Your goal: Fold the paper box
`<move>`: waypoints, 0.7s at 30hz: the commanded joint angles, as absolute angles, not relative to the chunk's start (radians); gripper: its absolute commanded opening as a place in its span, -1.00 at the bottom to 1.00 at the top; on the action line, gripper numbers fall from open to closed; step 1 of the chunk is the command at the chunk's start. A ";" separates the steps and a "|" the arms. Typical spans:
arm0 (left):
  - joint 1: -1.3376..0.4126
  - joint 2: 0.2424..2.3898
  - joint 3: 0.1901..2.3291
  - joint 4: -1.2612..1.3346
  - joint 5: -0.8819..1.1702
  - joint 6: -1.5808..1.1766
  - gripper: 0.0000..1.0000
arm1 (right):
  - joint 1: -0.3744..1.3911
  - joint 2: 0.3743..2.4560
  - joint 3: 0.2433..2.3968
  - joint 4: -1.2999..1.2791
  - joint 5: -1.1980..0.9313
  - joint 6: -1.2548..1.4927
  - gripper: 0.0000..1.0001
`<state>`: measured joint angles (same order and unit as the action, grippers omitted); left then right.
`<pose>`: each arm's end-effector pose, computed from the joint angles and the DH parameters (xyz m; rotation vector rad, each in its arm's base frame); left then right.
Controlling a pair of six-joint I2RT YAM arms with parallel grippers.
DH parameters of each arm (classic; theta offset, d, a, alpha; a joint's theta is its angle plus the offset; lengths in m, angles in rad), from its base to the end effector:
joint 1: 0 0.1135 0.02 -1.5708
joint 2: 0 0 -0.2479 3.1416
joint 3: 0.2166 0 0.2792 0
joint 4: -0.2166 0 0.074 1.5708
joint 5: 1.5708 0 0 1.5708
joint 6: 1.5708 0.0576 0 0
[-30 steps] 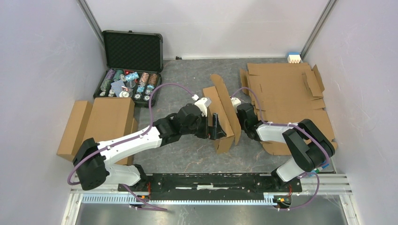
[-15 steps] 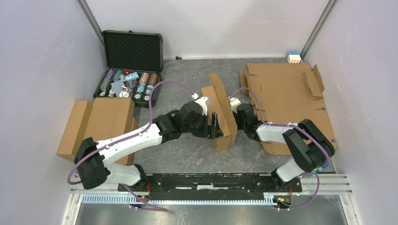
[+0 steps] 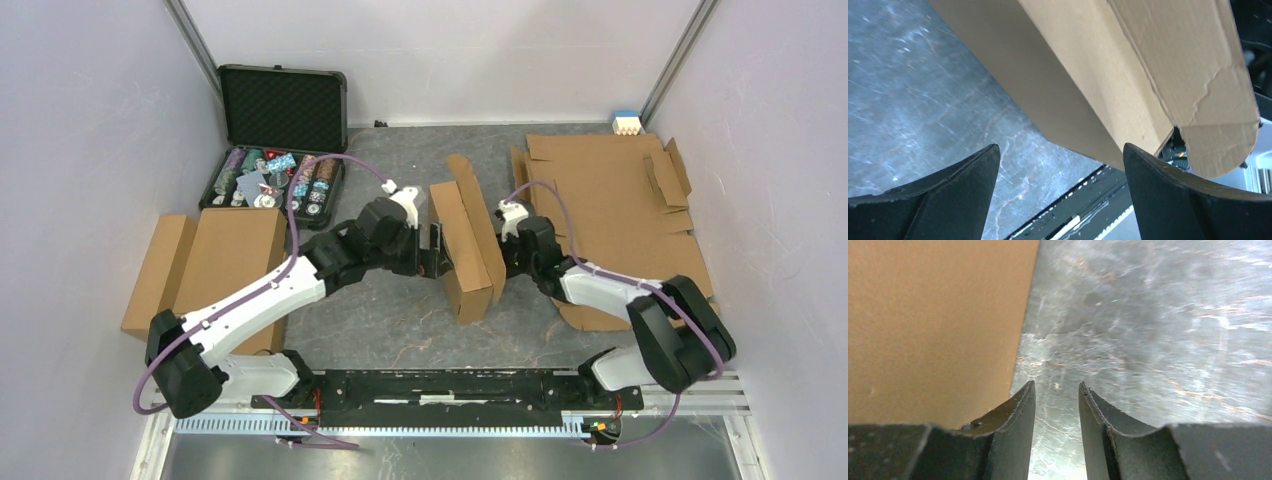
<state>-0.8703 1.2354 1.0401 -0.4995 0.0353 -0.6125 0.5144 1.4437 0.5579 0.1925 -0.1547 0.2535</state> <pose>0.2038 -0.2449 0.2693 0.3284 2.3787 -0.7907 0.2640 0.1594 0.1025 -0.3854 2.2889 0.5744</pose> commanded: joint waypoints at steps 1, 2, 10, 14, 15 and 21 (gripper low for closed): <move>-0.774 1.185 1.080 -0.492 0.114 -0.532 0.98 | 0.443 1.319 0.537 0.153 -0.127 0.264 -0.12; -0.752 1.174 1.063 -0.465 0.143 -0.535 0.98 | 0.431 1.290 0.533 0.141 -0.127 0.266 -0.12; -0.573 1.136 0.939 -0.275 0.239 -0.570 0.96 | 0.386 1.057 0.633 -0.062 -0.045 0.238 -0.05; -0.532 1.160 0.891 -0.186 0.282 -0.606 0.95 | 0.382 0.964 0.700 -0.111 -0.045 0.239 0.32; -0.529 1.164 0.879 -0.163 0.290 -0.614 0.95 | 0.382 0.948 0.724 -0.123 -0.060 0.239 0.43; -0.528 1.161 0.787 -0.041 0.336 -0.648 0.94 | 0.382 0.938 0.832 -0.181 -0.202 0.259 0.87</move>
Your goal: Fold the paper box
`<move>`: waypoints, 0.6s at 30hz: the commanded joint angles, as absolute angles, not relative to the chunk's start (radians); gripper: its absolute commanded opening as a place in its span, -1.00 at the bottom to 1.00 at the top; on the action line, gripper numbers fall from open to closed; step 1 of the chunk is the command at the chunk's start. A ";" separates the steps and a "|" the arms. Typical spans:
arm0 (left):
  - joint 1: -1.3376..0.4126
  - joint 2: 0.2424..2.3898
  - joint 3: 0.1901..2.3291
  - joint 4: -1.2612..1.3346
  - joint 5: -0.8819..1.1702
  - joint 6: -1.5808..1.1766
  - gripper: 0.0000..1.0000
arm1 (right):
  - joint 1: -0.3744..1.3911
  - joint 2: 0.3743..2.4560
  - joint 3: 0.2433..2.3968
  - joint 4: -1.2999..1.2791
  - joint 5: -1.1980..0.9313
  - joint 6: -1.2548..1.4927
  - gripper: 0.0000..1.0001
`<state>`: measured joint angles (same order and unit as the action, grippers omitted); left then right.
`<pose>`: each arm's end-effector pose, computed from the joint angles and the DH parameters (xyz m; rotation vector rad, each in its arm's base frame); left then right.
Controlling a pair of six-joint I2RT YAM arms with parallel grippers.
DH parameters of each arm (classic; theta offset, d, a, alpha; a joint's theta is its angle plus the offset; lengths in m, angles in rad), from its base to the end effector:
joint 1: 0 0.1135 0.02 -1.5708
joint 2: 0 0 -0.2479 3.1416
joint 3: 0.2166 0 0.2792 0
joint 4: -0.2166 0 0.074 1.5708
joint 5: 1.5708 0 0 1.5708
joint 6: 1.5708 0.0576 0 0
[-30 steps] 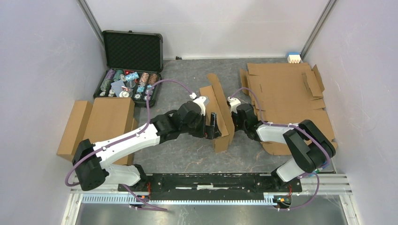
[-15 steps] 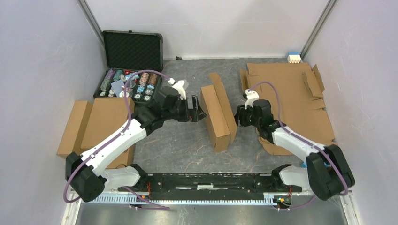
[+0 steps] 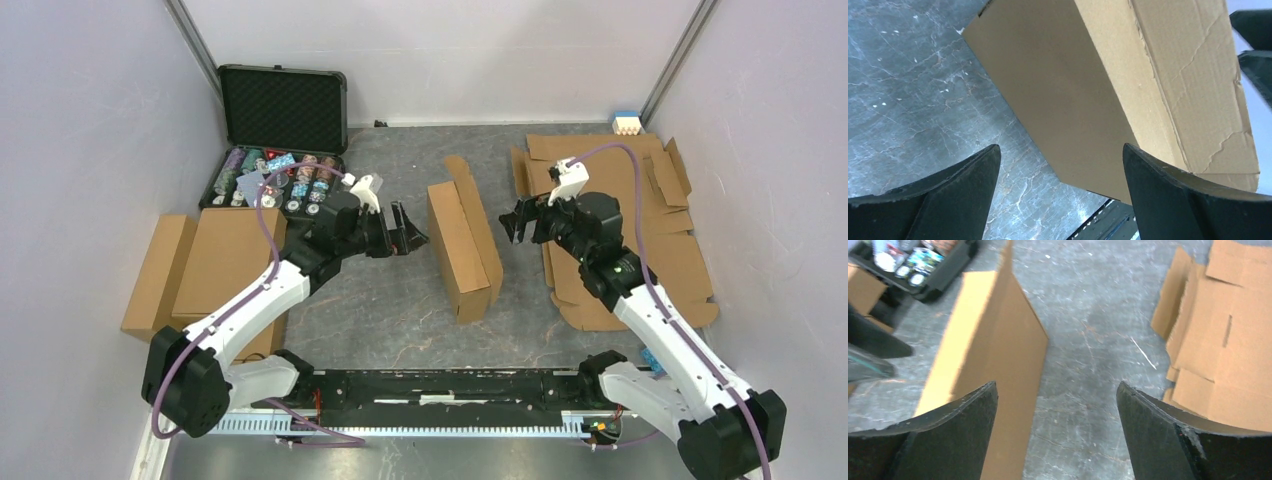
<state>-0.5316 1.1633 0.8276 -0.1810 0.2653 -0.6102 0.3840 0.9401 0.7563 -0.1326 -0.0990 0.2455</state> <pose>0.2610 -0.1710 0.2439 0.0847 2.2159 -0.9435 0.2553 0.1093 0.2820 -0.2014 1.9089 0.5208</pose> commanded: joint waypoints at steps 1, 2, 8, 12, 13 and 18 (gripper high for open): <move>-0.529 1.165 0.772 -0.017 0.354 -0.655 0.91 | 0.381 0.949 0.851 -0.189 -0.232 0.278 0.92; -0.528 1.172 0.758 -0.003 0.367 -0.664 0.89 | 0.382 0.960 0.865 -0.194 -0.270 0.292 0.95; -0.539 1.203 0.672 0.142 0.411 -0.724 0.73 | 0.470 1.037 0.950 -0.244 -0.369 0.353 0.96; -0.574 1.232 0.673 0.155 0.405 -0.720 0.69 | 0.624 1.154 1.087 -0.422 -0.146 0.329 0.96; -0.581 1.237 0.671 0.158 0.403 -0.720 0.67 | 0.648 1.168 1.108 -0.443 -0.125 0.336 0.96; -0.615 1.259 0.645 0.203 0.389 -0.731 0.59 | 0.764 1.187 1.144 -0.514 0.079 0.397 0.96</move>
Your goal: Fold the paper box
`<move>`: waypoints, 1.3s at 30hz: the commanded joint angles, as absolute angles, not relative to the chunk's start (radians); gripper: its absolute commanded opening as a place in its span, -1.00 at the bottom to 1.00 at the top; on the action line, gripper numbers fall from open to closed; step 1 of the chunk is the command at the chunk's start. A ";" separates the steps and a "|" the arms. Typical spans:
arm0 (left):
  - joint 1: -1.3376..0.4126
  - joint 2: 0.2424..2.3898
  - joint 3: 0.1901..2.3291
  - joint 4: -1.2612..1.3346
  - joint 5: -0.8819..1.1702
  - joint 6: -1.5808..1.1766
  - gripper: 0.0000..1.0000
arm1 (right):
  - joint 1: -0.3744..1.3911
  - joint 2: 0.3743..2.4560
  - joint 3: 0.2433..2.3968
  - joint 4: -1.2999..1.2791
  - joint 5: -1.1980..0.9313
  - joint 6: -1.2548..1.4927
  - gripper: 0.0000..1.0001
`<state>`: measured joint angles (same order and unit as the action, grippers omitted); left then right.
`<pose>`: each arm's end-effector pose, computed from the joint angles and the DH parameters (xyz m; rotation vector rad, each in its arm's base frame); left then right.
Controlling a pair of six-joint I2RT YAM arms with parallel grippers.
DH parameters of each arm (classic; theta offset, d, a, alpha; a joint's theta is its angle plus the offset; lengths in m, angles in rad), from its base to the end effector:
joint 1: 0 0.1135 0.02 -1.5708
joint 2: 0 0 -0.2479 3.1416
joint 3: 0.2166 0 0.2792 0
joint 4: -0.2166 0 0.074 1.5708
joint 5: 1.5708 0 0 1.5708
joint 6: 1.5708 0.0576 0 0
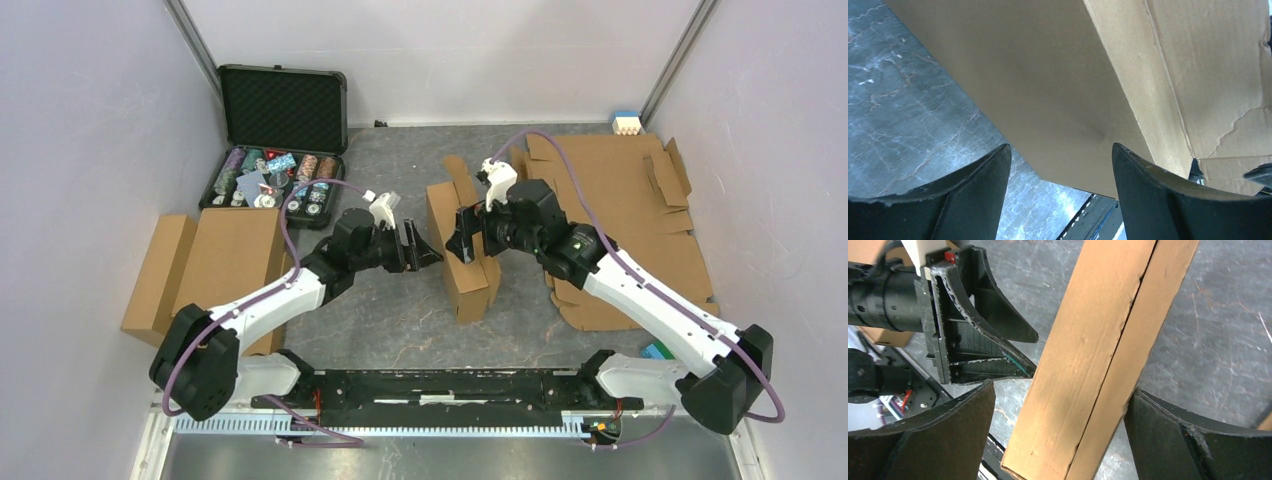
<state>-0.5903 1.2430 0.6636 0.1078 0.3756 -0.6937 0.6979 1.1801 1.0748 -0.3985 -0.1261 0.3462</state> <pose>0.2498 -0.1928 0.1912 0.1425 2.2169 -1.1452 0.2389 0.2098 0.3104 -0.4574 2.1135 0.7547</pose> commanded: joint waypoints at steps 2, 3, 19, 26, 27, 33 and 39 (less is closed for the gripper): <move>-0.633 1.267 0.638 0.223 0.376 -0.738 0.58 | 0.814 1.219 1.179 -0.569 0.169 0.405 0.96; -0.643 1.273 0.636 0.236 0.366 -0.742 0.58 | 0.831 1.239 1.196 -0.595 0.184 0.405 0.96; -0.775 1.319 0.598 0.374 0.267 -0.782 0.57 | 0.919 1.306 1.212 -0.786 0.351 0.230 0.96; -0.772 1.288 0.586 0.342 0.246 -0.768 0.57 | 0.919 1.312 1.187 -0.778 0.313 0.178 0.89; -0.772 1.281 0.586 0.327 0.242 -0.762 0.58 | 0.919 1.315 1.187 -0.778 0.301 0.172 0.87; -0.705 1.224 0.600 0.223 0.284 -0.718 0.61 | 0.917 1.284 1.183 -0.786 0.298 0.144 0.62; -0.521 1.107 0.641 0.059 0.387 -0.630 0.68 | 0.917 1.194 1.144 -0.782 0.195 0.073 0.45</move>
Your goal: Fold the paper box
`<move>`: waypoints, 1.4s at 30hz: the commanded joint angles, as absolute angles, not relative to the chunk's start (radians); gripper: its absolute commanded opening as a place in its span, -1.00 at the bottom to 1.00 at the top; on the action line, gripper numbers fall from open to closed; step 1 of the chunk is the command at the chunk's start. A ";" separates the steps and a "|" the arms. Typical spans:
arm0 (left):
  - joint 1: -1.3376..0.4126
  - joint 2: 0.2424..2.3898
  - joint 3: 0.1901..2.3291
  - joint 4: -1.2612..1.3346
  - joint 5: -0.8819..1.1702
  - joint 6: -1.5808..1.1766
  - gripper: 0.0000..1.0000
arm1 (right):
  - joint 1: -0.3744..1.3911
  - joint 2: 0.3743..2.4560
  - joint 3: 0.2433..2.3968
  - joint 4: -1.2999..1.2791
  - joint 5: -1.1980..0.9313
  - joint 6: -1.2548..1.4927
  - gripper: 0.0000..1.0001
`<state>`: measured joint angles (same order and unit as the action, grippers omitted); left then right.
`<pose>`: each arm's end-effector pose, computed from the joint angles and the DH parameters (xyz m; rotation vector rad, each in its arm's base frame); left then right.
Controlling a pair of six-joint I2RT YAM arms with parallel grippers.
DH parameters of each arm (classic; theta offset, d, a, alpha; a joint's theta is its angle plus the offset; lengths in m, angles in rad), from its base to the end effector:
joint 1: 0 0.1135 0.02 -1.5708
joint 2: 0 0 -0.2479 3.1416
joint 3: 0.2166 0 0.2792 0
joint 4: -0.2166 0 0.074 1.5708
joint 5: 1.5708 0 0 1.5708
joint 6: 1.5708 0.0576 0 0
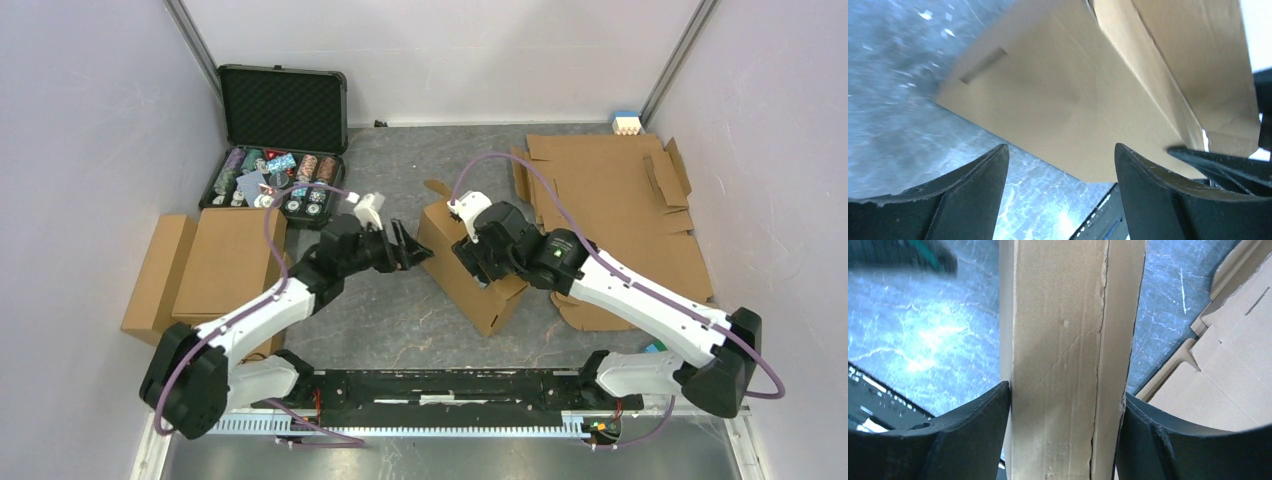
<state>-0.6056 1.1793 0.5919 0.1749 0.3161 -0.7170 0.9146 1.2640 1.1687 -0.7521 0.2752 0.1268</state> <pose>0.2394 -0.1875 0.1899 0.1038 2.1545 -1.1315 0.2003 0.2344 0.2866 -0.7980 2.2450 0.1620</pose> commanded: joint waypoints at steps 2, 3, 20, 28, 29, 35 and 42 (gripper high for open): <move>-0.496 1.081 0.659 0.032 0.380 -0.607 0.74 | 0.917 1.178 1.136 -0.795 0.181 0.056 0.47; -0.486 1.063 0.657 0.036 0.370 -0.602 0.77 | 0.917 1.171 1.134 -0.803 0.180 0.049 0.47; -0.437 1.139 0.797 0.240 0.461 -0.232 0.83 | 0.917 1.082 1.128 -0.864 0.119 -0.087 0.68; -0.427 1.250 0.886 0.184 0.436 -0.174 0.86 | 0.917 1.098 1.118 -0.859 0.104 -0.087 0.70; -0.425 1.271 0.907 0.175 0.461 -0.172 0.83 | 0.917 1.097 1.119 -0.858 0.106 -0.087 0.70; -0.412 1.377 0.981 0.175 0.548 -0.187 0.68 | 0.917 1.094 1.125 -0.863 0.106 -0.084 0.69; -0.412 1.376 0.964 0.183 0.638 -0.234 0.08 | 0.917 1.099 1.118 -0.863 0.137 -0.071 0.67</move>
<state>-0.4137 1.3979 0.9501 0.1558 0.5686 -0.2340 0.9146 1.0973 1.1194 -0.8661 0.1173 -0.0757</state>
